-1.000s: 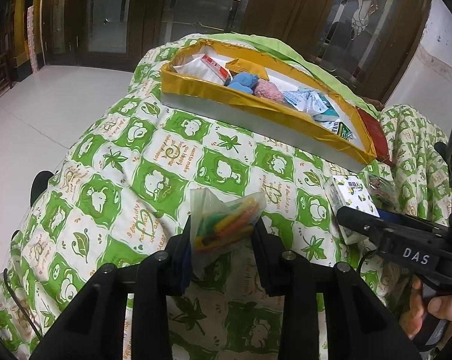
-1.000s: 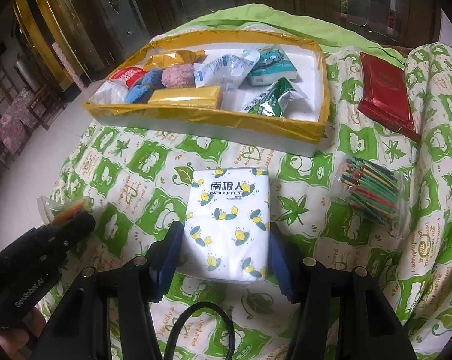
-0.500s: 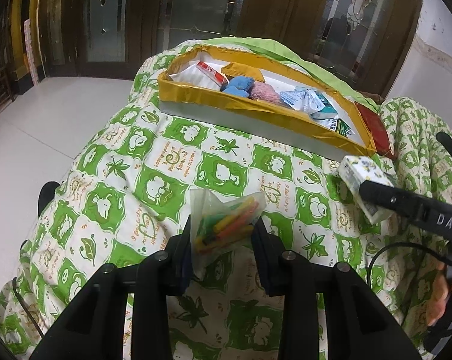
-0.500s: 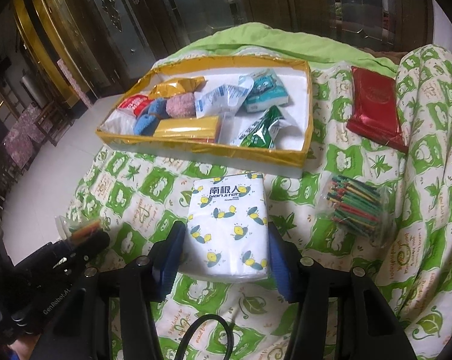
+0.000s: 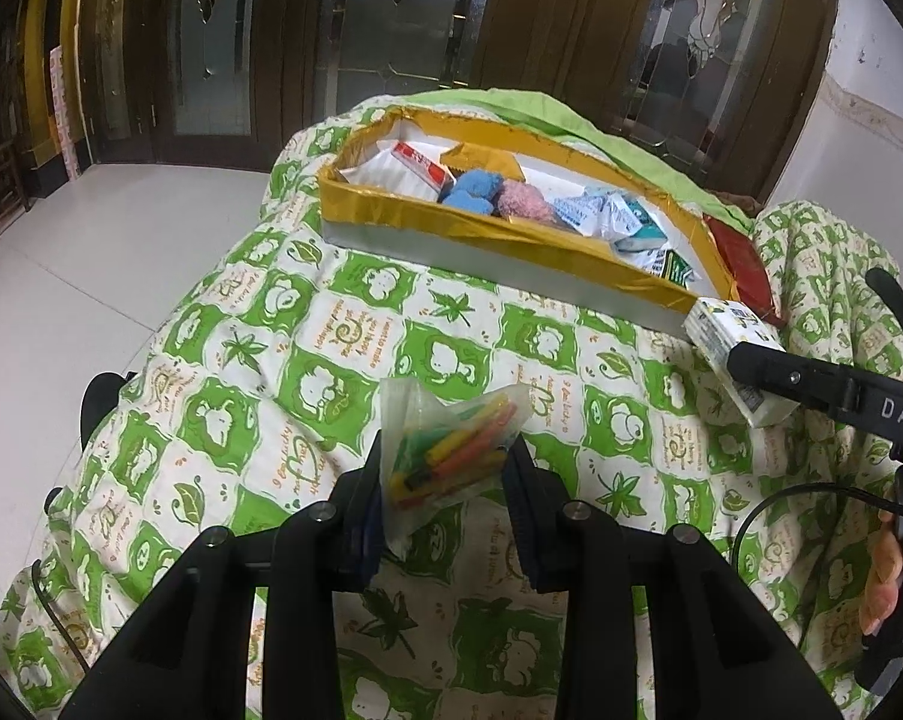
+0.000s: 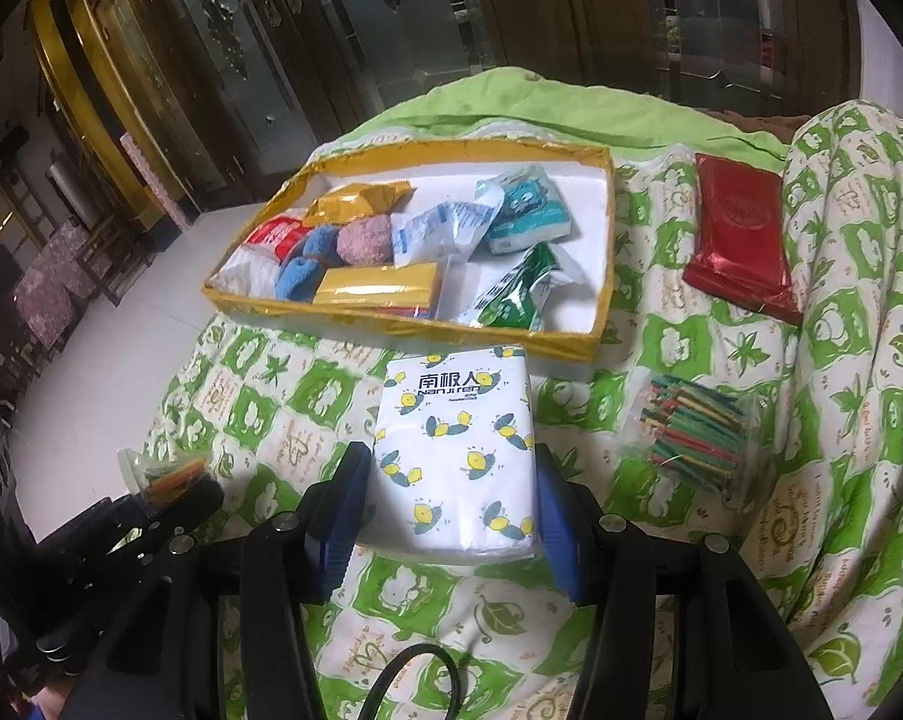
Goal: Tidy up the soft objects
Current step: 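Lift the stick bag and tissue pack off the quilt with both grippers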
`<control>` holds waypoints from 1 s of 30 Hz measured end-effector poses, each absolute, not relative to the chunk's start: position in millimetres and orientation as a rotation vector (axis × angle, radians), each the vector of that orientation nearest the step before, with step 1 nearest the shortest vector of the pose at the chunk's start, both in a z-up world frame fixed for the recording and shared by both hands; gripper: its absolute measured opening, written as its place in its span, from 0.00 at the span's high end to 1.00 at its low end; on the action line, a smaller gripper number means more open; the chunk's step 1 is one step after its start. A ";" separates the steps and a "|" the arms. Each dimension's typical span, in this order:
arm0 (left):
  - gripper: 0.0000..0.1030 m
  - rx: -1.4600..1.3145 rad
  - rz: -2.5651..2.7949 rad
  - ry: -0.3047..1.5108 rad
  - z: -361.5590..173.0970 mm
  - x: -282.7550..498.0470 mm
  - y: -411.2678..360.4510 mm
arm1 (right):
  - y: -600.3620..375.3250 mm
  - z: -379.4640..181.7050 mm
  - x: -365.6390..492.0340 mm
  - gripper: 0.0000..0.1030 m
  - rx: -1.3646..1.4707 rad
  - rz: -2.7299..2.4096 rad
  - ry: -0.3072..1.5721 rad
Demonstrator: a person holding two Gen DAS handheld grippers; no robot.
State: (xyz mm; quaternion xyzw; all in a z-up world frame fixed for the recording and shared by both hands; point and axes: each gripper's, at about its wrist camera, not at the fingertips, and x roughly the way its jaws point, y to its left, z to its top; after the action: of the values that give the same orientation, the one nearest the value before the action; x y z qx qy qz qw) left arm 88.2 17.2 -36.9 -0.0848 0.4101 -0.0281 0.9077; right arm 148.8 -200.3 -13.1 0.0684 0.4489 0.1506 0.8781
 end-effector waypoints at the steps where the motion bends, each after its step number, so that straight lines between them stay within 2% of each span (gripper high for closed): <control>1: 0.67 -0.179 -0.057 0.842 -35.3 87.9 18.7 | -202.5 -12.5 149.7 0.45 0.149 0.310 0.935; 20: 0.67 -0.203 -0.057 0.826 -28.8 85.8 21.3 | -269.5 10.3 167.6 0.45 0.312 0.193 0.874; 30: 0.67 -0.202 -0.070 0.831 -23.2 88.4 17.1 | -261.4 10.3 168.6 0.45 0.298 0.233 0.888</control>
State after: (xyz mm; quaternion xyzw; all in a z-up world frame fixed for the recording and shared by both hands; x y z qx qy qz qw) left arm 88.4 17.1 -23.2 -0.0981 0.4029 -0.0341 0.9093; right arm 168.6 -261.4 10.3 0.1433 0.4270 0.1119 0.8858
